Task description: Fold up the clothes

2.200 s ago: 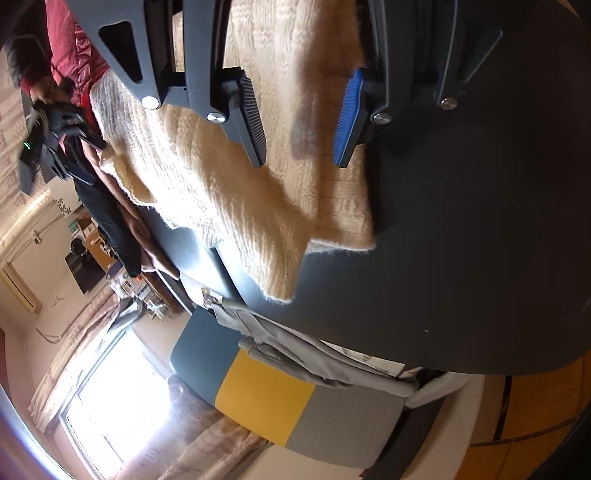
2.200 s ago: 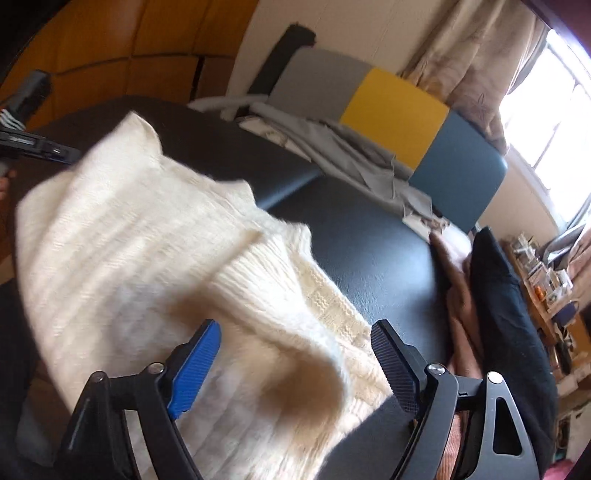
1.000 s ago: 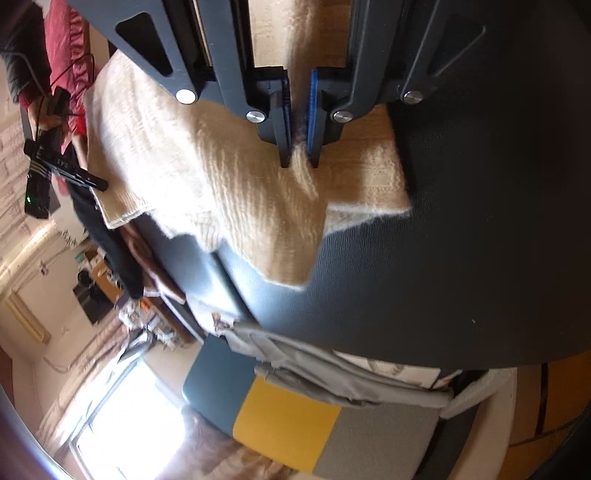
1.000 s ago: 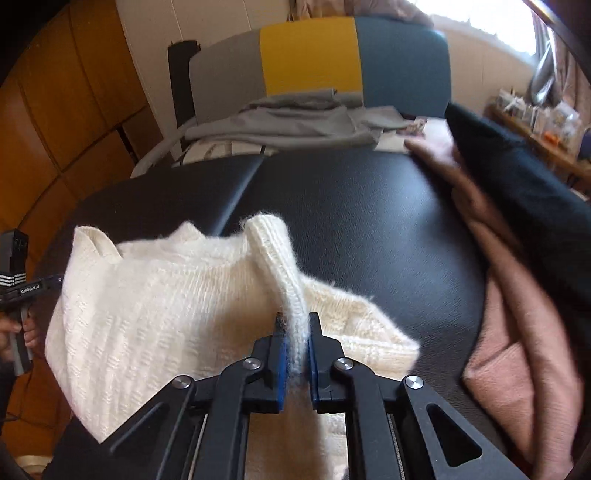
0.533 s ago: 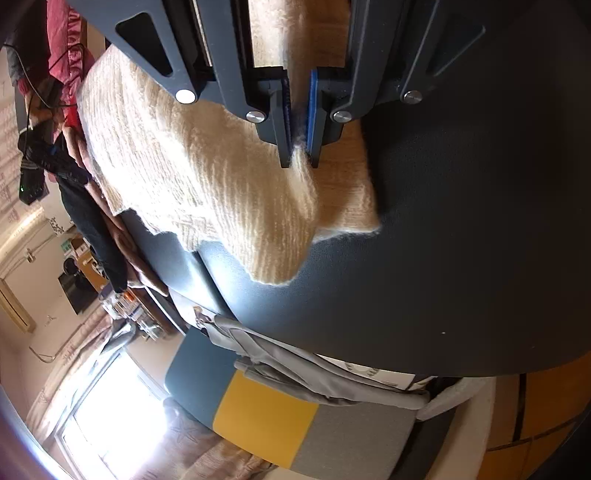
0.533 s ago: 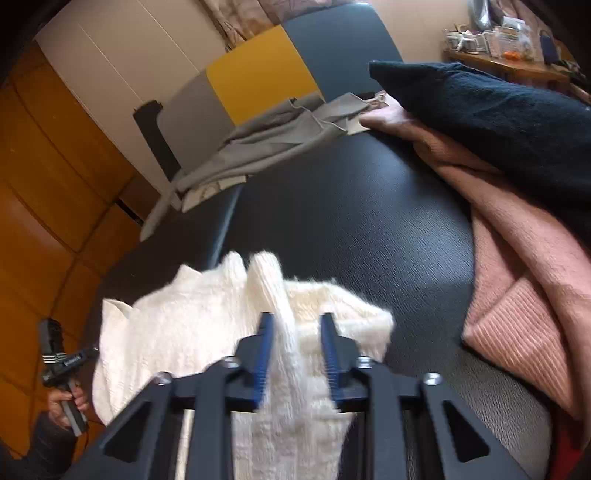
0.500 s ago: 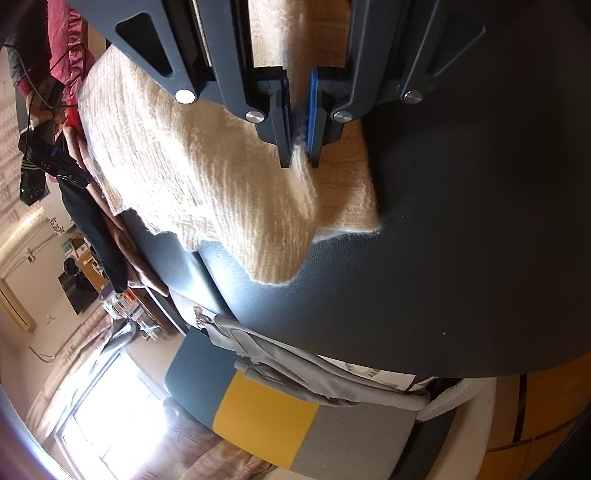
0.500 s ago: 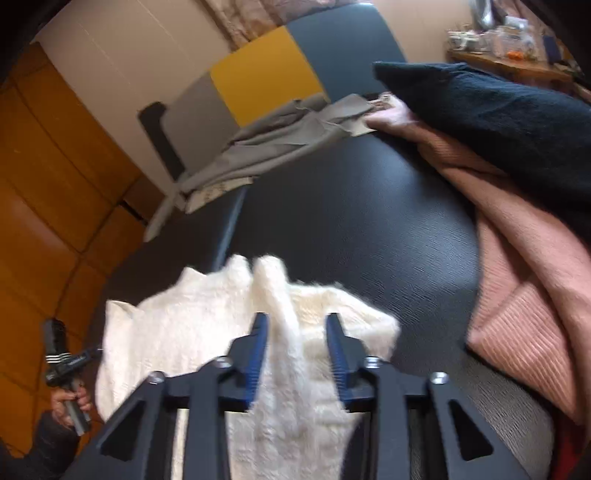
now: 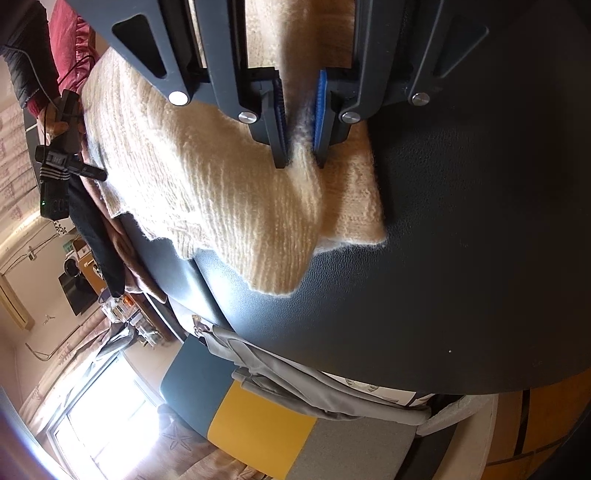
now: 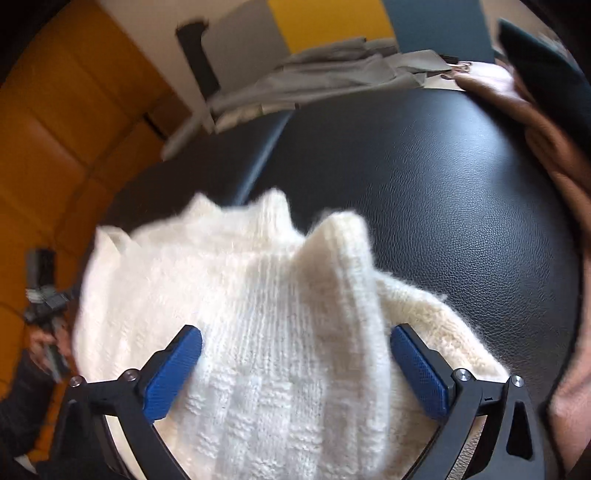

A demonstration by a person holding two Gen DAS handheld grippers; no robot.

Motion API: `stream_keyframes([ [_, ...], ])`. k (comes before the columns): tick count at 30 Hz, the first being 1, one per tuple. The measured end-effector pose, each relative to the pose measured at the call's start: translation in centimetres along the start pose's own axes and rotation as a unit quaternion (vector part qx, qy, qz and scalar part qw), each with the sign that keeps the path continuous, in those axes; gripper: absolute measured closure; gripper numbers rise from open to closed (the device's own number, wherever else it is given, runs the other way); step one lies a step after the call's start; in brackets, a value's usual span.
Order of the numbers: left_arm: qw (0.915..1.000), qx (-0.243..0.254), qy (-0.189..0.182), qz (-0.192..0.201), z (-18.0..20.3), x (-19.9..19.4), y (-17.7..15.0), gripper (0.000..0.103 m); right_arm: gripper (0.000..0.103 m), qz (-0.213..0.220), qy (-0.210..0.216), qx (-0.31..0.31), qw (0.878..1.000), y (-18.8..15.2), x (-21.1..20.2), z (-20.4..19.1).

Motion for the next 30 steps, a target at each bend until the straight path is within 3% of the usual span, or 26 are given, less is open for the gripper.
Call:
stream_keyframes([
  [3,1.0,-0.003,-0.002,0.0,0.0,0.2,0.1,0.09,0.0,-0.01,-0.011,0.002,1.0,0.1,0.1,-0.4],
  [7,1.0,-0.003,0.0,-0.002,0.1,0.3,0.2,0.089,0.0,0.016,0.031,0.057,0.998,-0.5,-0.5,1.2],
  [10,1.0,-0.002,0.001,-0.005,0.2,0.4,0.3,0.089,0.0,0.012,0.05,0.087,0.995,-0.4,-0.6,1.9],
  [15,1.0,-0.001,0.005,-0.008,0.2,0.5,0.5,0.088,0.003,-0.034,0.0,0.042,0.999,0.1,0.1,0.0],
  [16,1.0,-0.001,0.005,-0.008,0.2,0.5,0.5,0.088,0.006,-0.038,-0.014,0.026,0.999,0.2,0.3,-0.5],
  [17,1.0,-0.001,0.005,-0.008,0.2,0.6,0.6,0.088,0.021,-0.039,-0.028,0.016,0.999,0.4,0.4,-0.8],
  [18,1.0,-0.001,0.006,-0.008,0.2,0.6,0.6,0.088,0.045,-0.032,-0.04,0.018,0.999,0.6,0.2,-0.8],
  [20,0.9999,0.0,0.007,-0.008,0.1,0.6,0.7,0.088,0.07,-0.02,-0.062,0.024,0.998,1.0,-0.2,-0.7],
  [21,0.9999,0.002,0.007,-0.007,0.1,0.6,0.7,0.088,0.077,-0.018,-0.068,0.029,0.997,1.0,-0.4,-0.6],
  [28,0.9993,0.025,0.026,0.007,0.7,0.6,0.7,0.088,0.088,0.017,-0.093,0.026,0.995,1.0,-1.9,-1.1],
  [30,0.9979,0.048,0.039,0.018,1.3,0.4,0.5,0.093,0.094,0.028,-0.101,0.022,0.994,1.2,-2.5,-1.6],
])
Point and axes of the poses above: each gripper's, at about its wrist camera, not at the fingertips, and x roughly the way its jaws point, z to its right, y to its top, the point moved 3 cm from there along x, roughly the way its jaws point, and after that the axes turned 6 degrees about -x, right-handed, at the moved point
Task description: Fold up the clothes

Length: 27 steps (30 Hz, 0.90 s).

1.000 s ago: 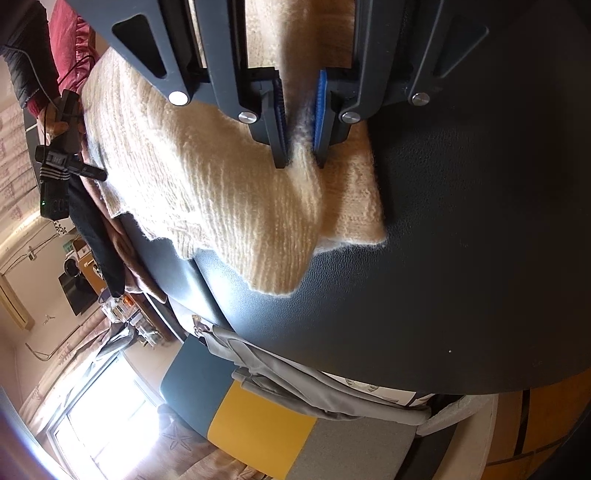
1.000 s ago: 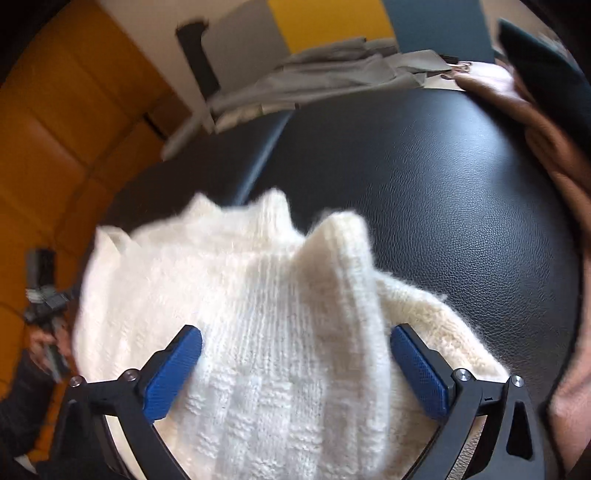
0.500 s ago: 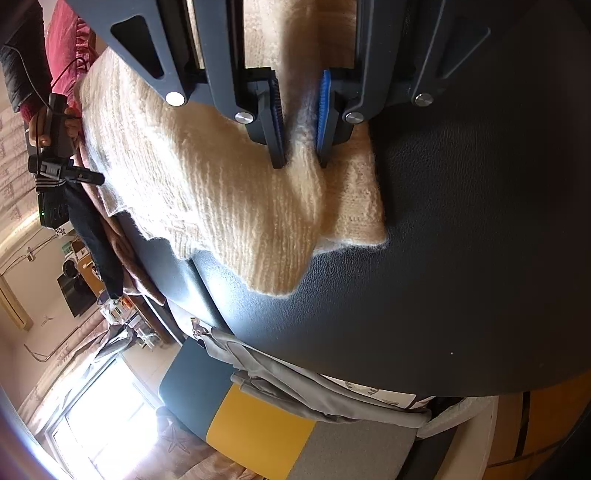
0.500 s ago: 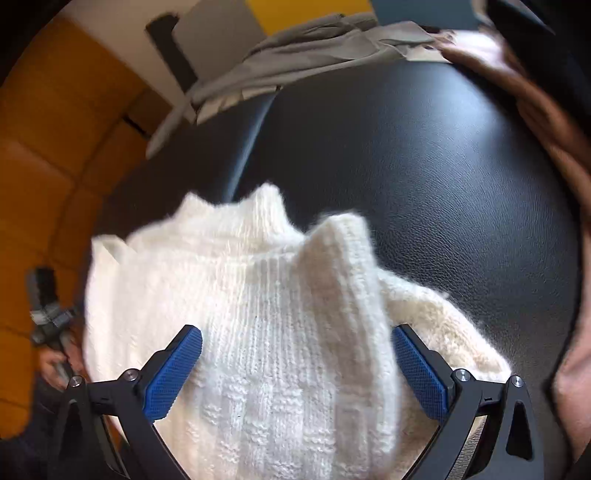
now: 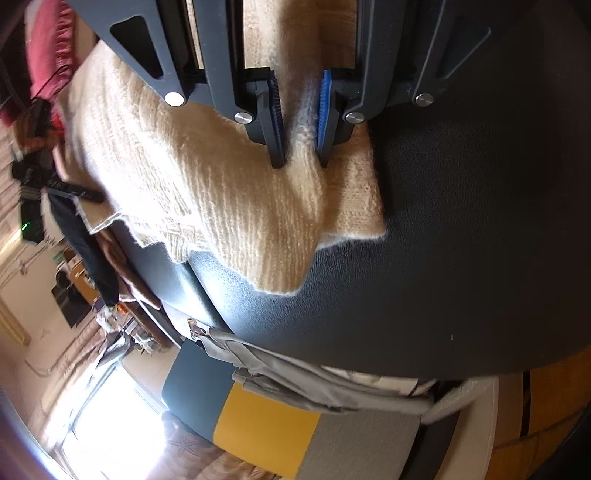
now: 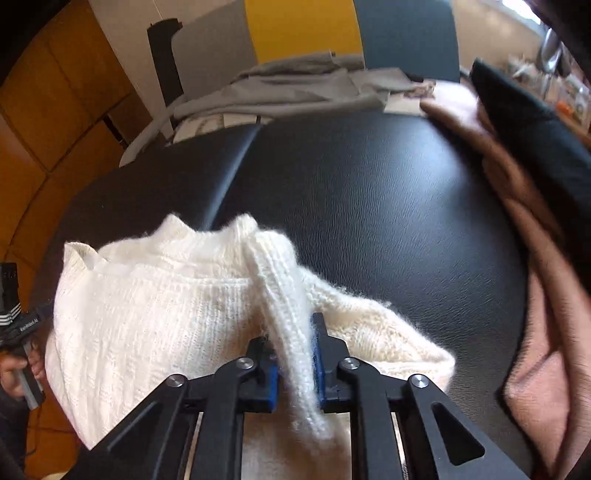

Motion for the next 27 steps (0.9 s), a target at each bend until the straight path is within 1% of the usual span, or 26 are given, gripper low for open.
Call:
stream_keyframes([
  [2,0.9998,0.016,0.008,0.012,0.6,-0.4,0.0,0.096,0.094,0.012,-0.008,-0.003,1.0,0.4,-1.3,0.3],
  [4,0.9995,0.014,0.004,0.029,0.7,-1.1,0.2,0.097,0.094,0.035,-0.008,-0.002,0.999,0.7,-3.0,0.7],
  [7,0.9985,-0.013,-0.01,0.052,0.2,-2.4,0.7,0.097,0.095,0.07,-0.011,0.008,0.997,1.3,-5.0,0.7],
  [10,0.9972,-0.042,-0.009,0.062,-0.8,-2.9,1.0,0.098,0.095,0.076,-0.022,0.035,0.996,0.9,-4.9,1.9],
  [13,0.9972,-0.05,-0.004,0.055,-1.2,-2.5,0.7,0.098,0.095,0.064,-0.024,0.066,0.995,-0.3,-3.7,3.4],
  [20,0.9984,-0.048,0.017,0.024,-1.7,-0.2,0.5,0.098,0.095,0.045,-0.028,0.105,0.993,-2.2,-0.3,5.0],
  [21,0.9984,-0.051,0.015,0.021,-1.7,0.1,0.5,0.097,0.095,0.045,-0.028,0.108,0.993,-2.4,-0.1,5.1],
  [23,0.9977,-0.065,-0.004,0.017,-2.1,0.1,0.5,0.096,0.094,0.049,-0.026,0.111,0.992,-2.6,0.1,5.3],
  [25,0.995,-0.091,-0.038,0.014,-3.0,-0.3,0.2,0.086,0.09,0.057,-0.022,0.115,0.992,-2.7,-0.3,5.6],
  [27,0.9909,-0.118,-0.061,0.018,-4.3,-1.4,-0.4,0.08,0.073,0.073,-0.035,0.113,0.99,-2.7,-1.6,5.8],
])
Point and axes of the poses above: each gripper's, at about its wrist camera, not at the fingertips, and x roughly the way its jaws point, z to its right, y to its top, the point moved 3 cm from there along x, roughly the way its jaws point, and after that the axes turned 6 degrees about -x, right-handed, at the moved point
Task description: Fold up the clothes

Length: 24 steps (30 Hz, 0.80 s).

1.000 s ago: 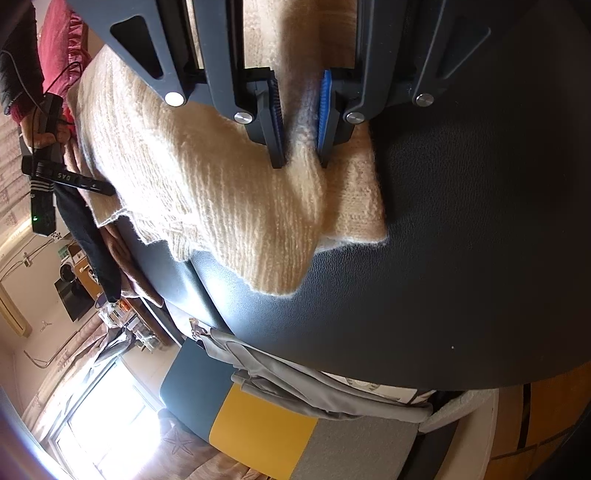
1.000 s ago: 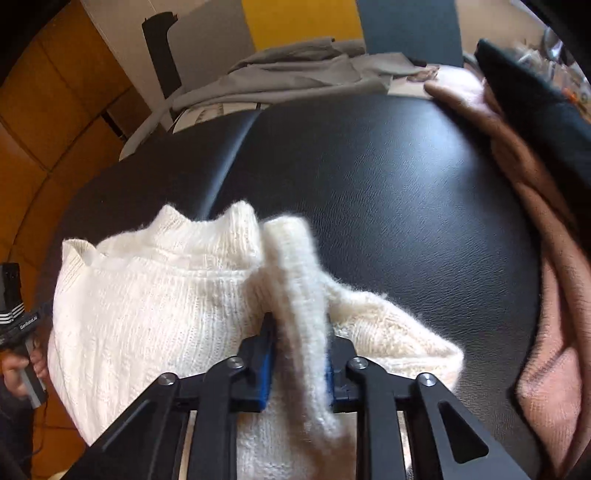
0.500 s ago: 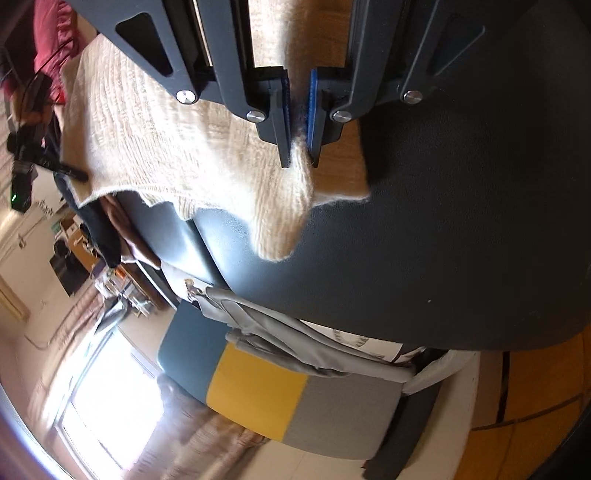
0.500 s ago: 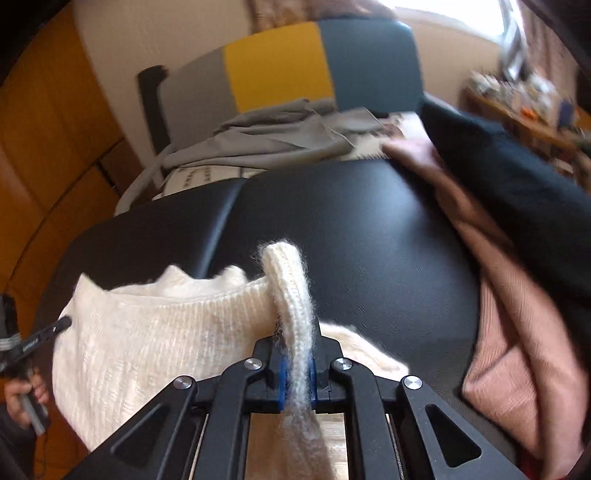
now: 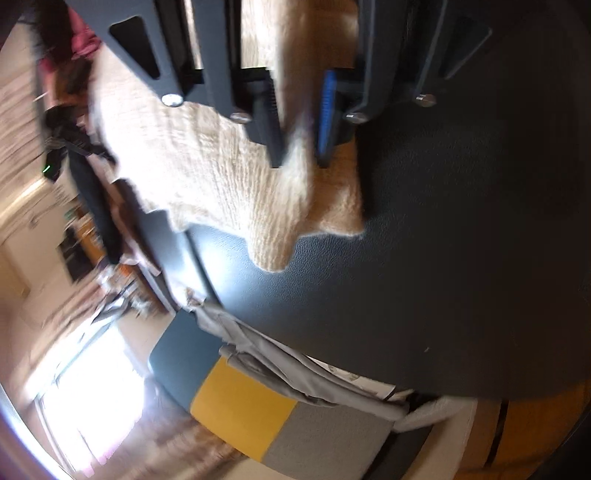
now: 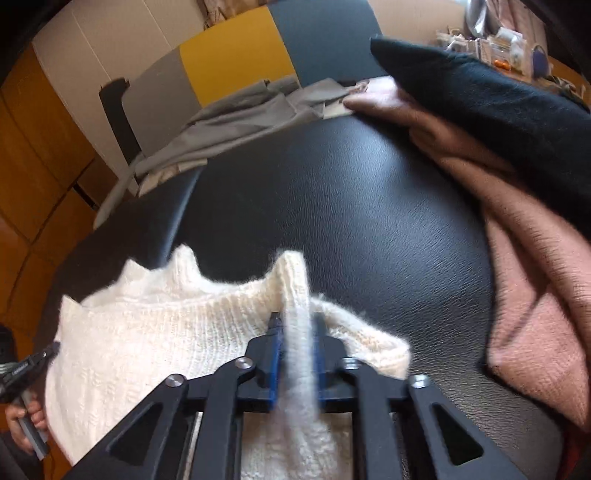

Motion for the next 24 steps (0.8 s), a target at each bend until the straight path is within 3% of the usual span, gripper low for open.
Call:
stream_keyframes([
  [3,0.9994,-0.016,-0.027,0.013,-1.5,-2.3,-0.9,0.076,0.067,0.042,-0.032,-0.033,0.998,0.1,-3.2,-0.9],
  [6,0.9985,0.006,-0.055,0.001,-1.8,-4.1,-3.0,0.075,0.058,0.057,0.007,-0.075,0.995,-0.7,-6.1,-3.6],
  [9,0.9957,0.028,-0.084,-0.026,-1.9,-5.2,-5.8,0.074,0.049,0.051,0.064,-0.118,0.99,-2.9,-8.1,-7.1],
  [13,0.9912,0.041,-0.114,-0.054,-2.3,-5.6,-8.5,0.07,0.046,0.018,0.129,-0.122,0.984,-6.1,-8.0,-10.4],
  [20,0.9794,0.034,-0.177,-0.091,-2.4,-4.8,-9.7,0.07,0.046,-0.019,0.141,-0.15,0.979,-9.4,-5.5,-14.6],
  [24,0.9798,0.052,-0.165,-0.101,-2.5,-5.0,-10.0,0.093,0.044,-0.026,0.115,-0.166,0.979,-9.7,-3.7,-16.1],
])
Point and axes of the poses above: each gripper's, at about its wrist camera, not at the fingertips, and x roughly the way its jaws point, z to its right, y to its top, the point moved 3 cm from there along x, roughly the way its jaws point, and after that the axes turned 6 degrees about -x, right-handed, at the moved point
